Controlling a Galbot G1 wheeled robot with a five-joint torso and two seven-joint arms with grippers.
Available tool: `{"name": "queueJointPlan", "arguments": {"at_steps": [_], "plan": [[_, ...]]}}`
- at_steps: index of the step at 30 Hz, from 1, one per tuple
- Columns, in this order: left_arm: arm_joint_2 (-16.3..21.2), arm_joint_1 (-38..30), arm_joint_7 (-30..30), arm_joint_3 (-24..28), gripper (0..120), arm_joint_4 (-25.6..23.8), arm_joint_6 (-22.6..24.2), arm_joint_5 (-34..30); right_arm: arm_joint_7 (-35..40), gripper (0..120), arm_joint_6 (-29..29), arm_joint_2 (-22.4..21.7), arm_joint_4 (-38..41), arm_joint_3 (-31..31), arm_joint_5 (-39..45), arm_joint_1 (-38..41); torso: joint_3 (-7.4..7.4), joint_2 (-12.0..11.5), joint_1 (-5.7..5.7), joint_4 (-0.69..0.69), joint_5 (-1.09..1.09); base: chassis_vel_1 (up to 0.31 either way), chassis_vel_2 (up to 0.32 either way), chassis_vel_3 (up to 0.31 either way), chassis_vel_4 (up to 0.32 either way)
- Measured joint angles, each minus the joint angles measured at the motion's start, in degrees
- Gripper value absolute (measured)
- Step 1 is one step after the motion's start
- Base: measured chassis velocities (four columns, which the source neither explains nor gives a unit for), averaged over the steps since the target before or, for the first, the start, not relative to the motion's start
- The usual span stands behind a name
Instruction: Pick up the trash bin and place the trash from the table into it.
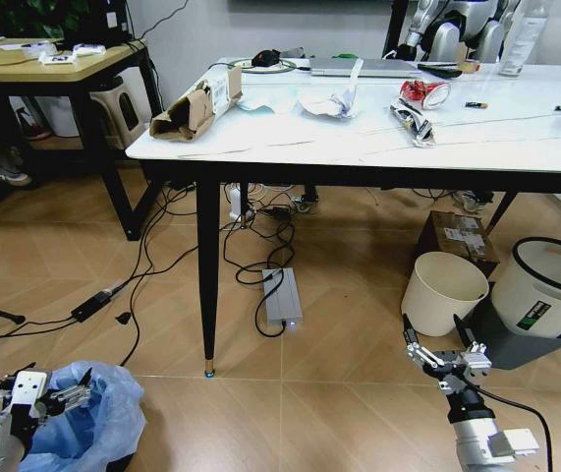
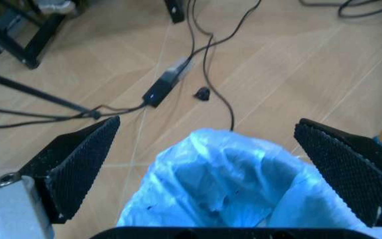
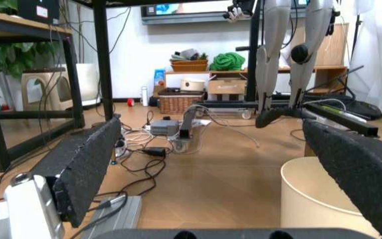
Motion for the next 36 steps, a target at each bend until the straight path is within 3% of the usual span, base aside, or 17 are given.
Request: {"name": "queueJointPlan", "arguments": {"at_steps": [5, 21, 36], "plan": [[1.8, -0.1, -0.8, -0.5, 100, 1.0, 2.6, -2.7, 0.0, 100, 0.0, 0.0, -0.2, -0.4, -0.1, 0.1, 0.0, 0.0, 0.0, 0.0, 0.0, 0.0, 0.0, 0.0, 0.0], [5.7, -1.1, -1.5, -3.5, 100, 7.1, 3.7, -4.4, -0.1, 100, 0.0, -0.4, -0.6, -0.8, -0.2, 0.3, 0.01, 0.0, 0.0, 0.0, 0.0, 0.0, 0.0, 0.0, 0.0], [10.4, -1.5, -0.6, -3.5, 100, 10.3, 10.2, -11.0, -0.2, 100, -0.1, -0.6, -0.8, -0.9, 0.0, 0.3, 0.01, 0.0, 0.0, 0.0, -0.01, 0.0, 0.0, 0.0, 0.0]]}}
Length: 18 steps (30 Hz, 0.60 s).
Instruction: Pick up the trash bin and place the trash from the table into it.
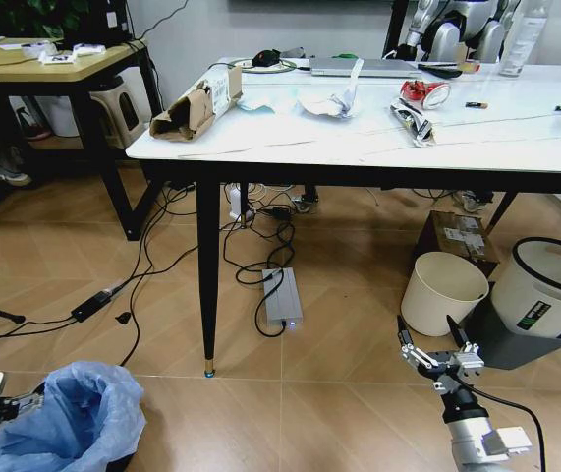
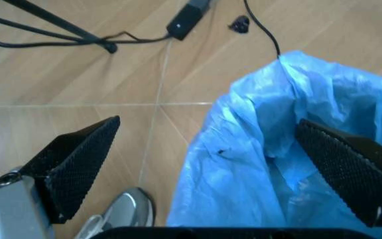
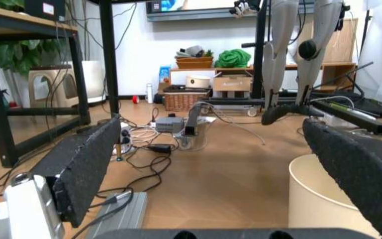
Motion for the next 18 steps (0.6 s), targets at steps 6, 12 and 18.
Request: {"name": "queueJointPlan", "arguments": {"at_steps": [6, 12, 18], "plan": [[2.1, -0.4, 1.2, 1.3, 100, 1.3, 1.9, -1.5, 0.0, 100, 0.0, 0.1, 0.0, -0.1, 0.0, 0.0, 0.0, 0.0, 0.0, -0.01, 0.01, 0.0, 0.0, 0.0, 0.0], [3.9, -0.9, 2.6, 2.7, 100, 3.1, 3.8, -2.9, 0.0, 100, 0.0, 0.1, 0.0, -0.1, 0.0, -0.1, 0.0, 0.0, 0.0, 0.0, 0.01, 0.0, 0.0, 0.0, 0.0], [5.8, -2.3, 2.9, 4.8, 100, 5.1, 5.0, -3.7, -0.1, 100, 0.0, 0.2, 0.0, -0.2, 0.0, -0.1, 0.0, 0.0, 0.0, 0.0, 0.01, 0.0, 0.0, 0.0, 0.0]]}}
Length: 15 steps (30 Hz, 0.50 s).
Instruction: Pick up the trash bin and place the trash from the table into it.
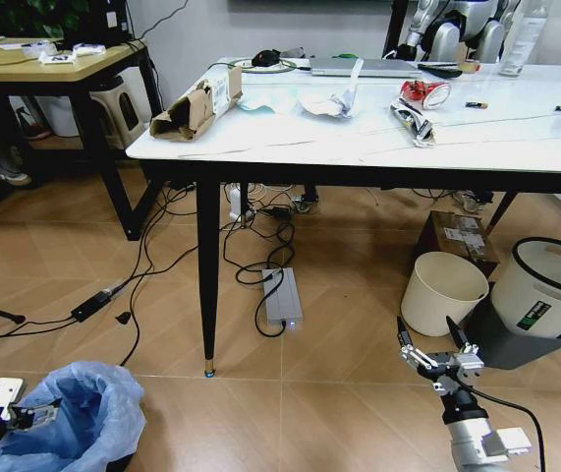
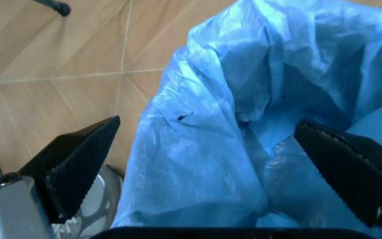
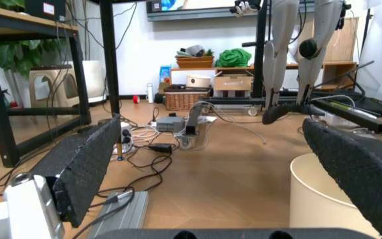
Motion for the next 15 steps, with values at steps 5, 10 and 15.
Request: {"name": "queueJointPlan", "arguments": {"at_steps": [5, 10, 15], "plan": [[1.5, -1.2, 0.0, 1.4, 100, 1.7, 1.0, -0.9, 0.0, 100, 0.0, 0.1, 0.0, 0.0, -0.1, -0.2, 0.0, 0.0, 0.0, 0.0, 0.0, 0.0, 0.0, 0.0, 0.0], [2.4, -2.7, -0.2, 2.7, 100, 3.7, 2.0, -1.6, -0.1, 100, 0.0, 0.4, 0.2, -0.1, -0.3, -0.4, 0.0, 0.0, 0.0, 0.0, 0.0, 0.0, 0.0, 0.0, 0.0], [3.2, -3.5, -0.2, 3.1, 100, 4.6, 2.5, -2.5, -0.1, 100, 0.0, 0.5, 0.2, 0.0, -0.4, -0.5, 0.0, 0.0, 0.0, 0.0, 0.0, 0.0, 0.0, 0.0, 0.0]]}}
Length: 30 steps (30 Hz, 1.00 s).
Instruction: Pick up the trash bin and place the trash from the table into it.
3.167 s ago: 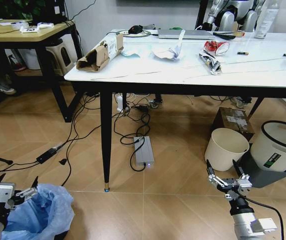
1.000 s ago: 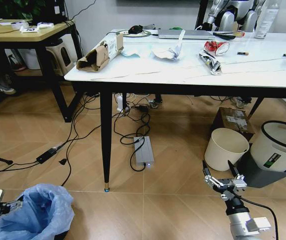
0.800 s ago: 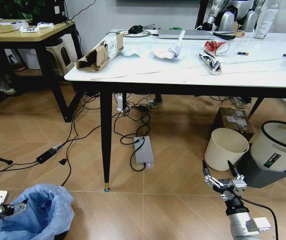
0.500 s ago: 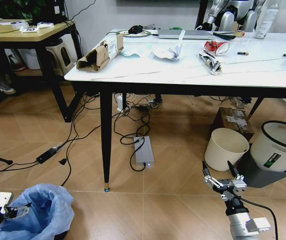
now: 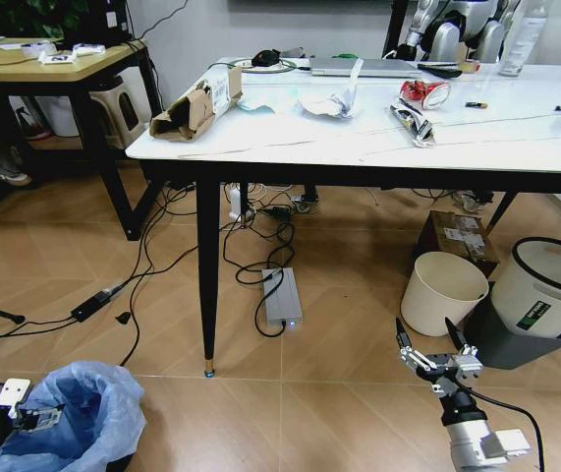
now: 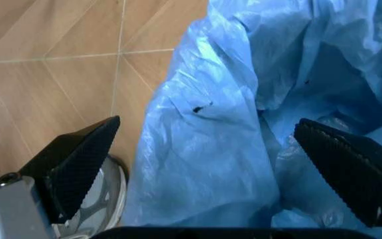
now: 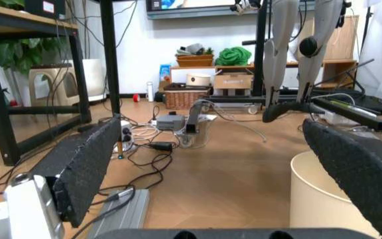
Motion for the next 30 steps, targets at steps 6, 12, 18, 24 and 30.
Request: {"name": "queueJointPlan", "arguments": {"at_steps": [6, 12, 18, 24, 30], "plan": [[0.9, -1.3, 0.0, 0.7, 100, 1.1, 0.5, -0.7, 0.0, 100, 0.0, 0.3, 0.0, 0.0, -0.3, -0.1, 0.0, 0.0, 0.0, 0.0, 0.0, 0.0, 0.0, 0.0, 0.0], [1.9, -3.0, 0.2, 1.5, 100, 3.7, 1.0, -0.7, 0.0, 100, 0.0, 0.5, 0.0, 0.1, -0.4, -0.2, 0.0, 0.0, 0.0, 0.0, 0.0, 0.0, 0.0, 0.0, 0.0], [2.2, -4.8, 0.3, 2.3, 100, 5.8, 1.1, -0.9, 0.0, 100, 0.0, 0.7, 0.0, 0.1, -0.5, -0.2, 0.0, 0.0, 0.0, 0.0, 0.0, 0.0, 0.0, 0.0, 0.0], [2.2, -5.9, 0.3, 3.2, 100, 6.9, 1.4, -1.1, 0.0, 100, 0.0, 0.8, -0.2, 0.2, -0.5, 0.0, 0.0, 0.0, 0.0, 0.0, 0.0, 0.0, 0.0, 0.0, 0.0], [2.4, -6.2, 0.3, 3.5, 100, 7.2, 1.7, -1.5, 0.0, 100, 0.0, 0.9, -0.5, 0.2, -0.5, 0.2, 0.0, 0.0, 0.0, 0.0, 0.0, 0.0, 0.0, 0.0, 0.0]]}}
